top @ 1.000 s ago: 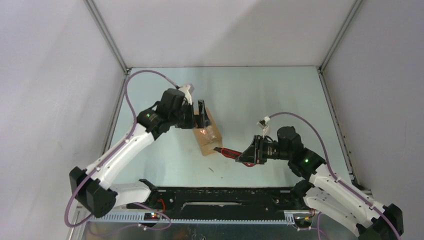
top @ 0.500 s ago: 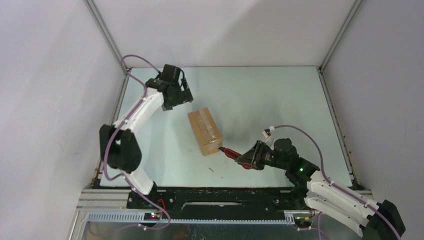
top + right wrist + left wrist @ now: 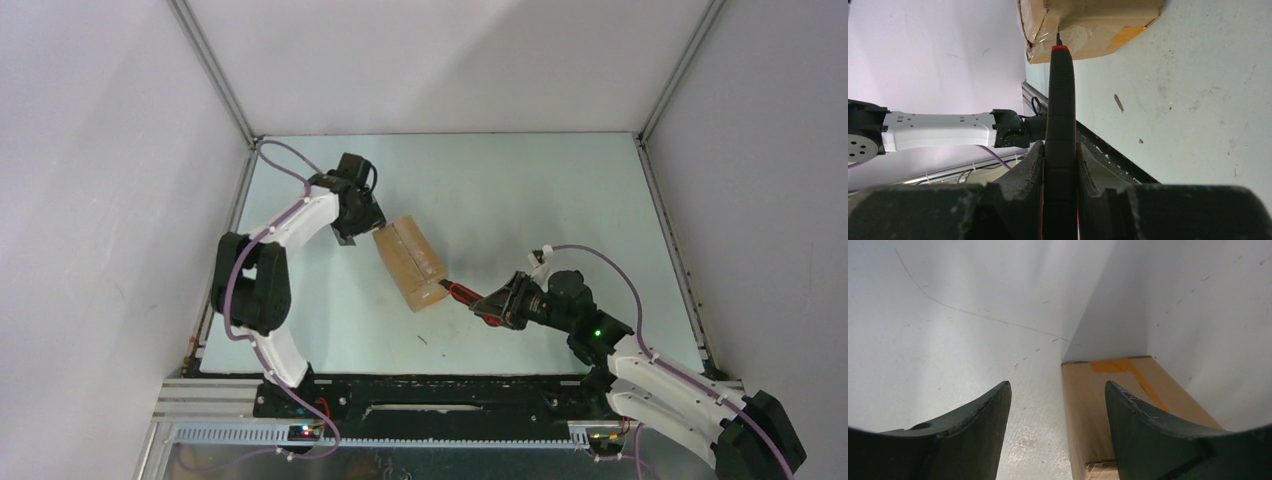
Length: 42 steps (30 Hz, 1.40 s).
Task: Unpack the express box
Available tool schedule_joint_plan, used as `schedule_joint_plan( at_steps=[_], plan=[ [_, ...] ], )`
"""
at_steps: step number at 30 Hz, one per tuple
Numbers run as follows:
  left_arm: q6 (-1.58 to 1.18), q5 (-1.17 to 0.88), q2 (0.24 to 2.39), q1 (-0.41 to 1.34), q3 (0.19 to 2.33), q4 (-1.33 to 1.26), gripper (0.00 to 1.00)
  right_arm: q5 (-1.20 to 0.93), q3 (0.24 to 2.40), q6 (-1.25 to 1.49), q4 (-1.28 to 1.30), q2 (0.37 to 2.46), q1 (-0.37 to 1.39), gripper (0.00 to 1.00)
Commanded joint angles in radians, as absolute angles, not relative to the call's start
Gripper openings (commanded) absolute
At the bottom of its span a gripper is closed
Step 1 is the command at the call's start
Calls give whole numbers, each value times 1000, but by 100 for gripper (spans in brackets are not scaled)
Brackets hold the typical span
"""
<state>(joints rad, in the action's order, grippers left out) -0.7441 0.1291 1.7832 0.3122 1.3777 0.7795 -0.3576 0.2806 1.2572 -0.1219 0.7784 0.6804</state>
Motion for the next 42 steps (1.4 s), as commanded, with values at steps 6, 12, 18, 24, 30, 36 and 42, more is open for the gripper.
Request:
schedule_joint_plan(
  at_steps=[6, 12, 18, 24, 30, 36, 42],
  plan=[
    [-842, 119, 1554, 371, 1136, 709, 71, -409, 336, 1196, -196, 826, 608, 0],
    [-794, 213, 1491, 349, 1150, 755, 93, -395, 342, 1178, -130, 776, 600, 0],
    [-783, 305, 1429, 339, 1205, 868, 100, -385, 348, 1175, -84, 738, 606, 0],
    [-877, 441, 1236, 351, 1150, 935, 100, -376, 349, 1173, -61, 714, 612, 0],
    [-972, 648, 1226, 510, 1217, 1115, 100, -380, 348, 1174, -80, 733, 624, 0],
    [-1230, 781, 1323, 690, 1350, 1361, 100, -357, 348, 1168, -34, 689, 627, 0],
    [-1097, 473, 1092, 662, 1087, 839, 100, -338, 347, 1178, -22, 667, 647, 0]
  ],
)
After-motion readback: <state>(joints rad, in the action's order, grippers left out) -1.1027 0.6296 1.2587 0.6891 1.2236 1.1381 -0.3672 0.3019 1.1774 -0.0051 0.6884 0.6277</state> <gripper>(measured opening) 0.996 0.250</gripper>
